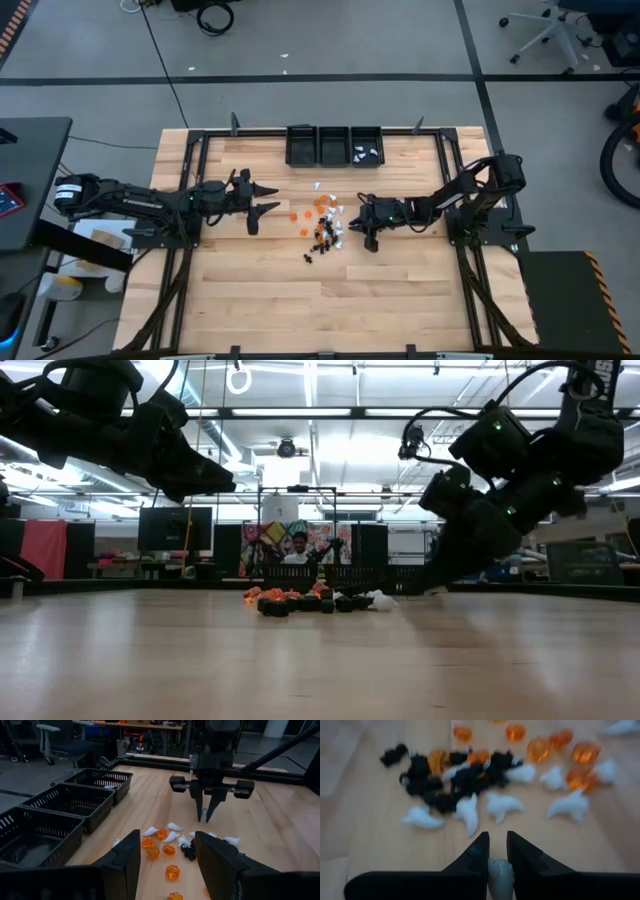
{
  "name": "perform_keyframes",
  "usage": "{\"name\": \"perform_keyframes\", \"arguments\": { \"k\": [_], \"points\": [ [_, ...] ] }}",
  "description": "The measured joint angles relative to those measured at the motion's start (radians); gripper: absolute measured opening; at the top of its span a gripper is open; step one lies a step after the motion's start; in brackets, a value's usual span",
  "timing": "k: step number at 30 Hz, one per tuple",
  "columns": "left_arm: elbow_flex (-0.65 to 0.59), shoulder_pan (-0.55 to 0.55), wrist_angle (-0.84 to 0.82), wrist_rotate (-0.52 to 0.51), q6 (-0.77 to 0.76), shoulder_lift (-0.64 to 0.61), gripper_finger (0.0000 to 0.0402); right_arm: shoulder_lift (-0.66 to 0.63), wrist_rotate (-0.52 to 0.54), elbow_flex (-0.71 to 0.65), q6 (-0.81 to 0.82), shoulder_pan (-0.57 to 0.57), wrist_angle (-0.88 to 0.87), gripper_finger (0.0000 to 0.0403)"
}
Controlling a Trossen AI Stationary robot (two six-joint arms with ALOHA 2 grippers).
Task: Sort game pieces by color
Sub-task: Put the white game piece into the right black basket
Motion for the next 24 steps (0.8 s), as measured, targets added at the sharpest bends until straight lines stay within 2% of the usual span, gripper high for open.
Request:
{"name": "perform_keyframes", "arguments": {
  "k": [5,11,15,19,24],
  "points": [
    [0.000,0.000,0.000,0.000,0.000,0.000,0.0167,-0.080,0.003,0.039,-0.050,-0.041,-0.131,0.0062],
    [0.000,0.000,0.001,0.000,-0.012,0.000,0.0167,-0.183,0.088,0.134,-0.171,-0.118,-0.380,0.0065],
    [0.000,-0.003,-0.004,0.000,-0.048,0.000,0.0167,-0.236,0.131,0.193,-0.233,-0.213,-0.492,0.0065],
    [0.000,-0.016,-0.008,0.001,-0.049,0.000,0.0167,-0.254,0.149,0.233,-0.242,-0.331,-0.513,0.0066],
    [0.000,-0.032,-0.015,0.001,-0.049,0.000,0.0167,-0.234,0.147,0.238,-0.173,-0.492,-0.437,0.0067]
  ]
}}
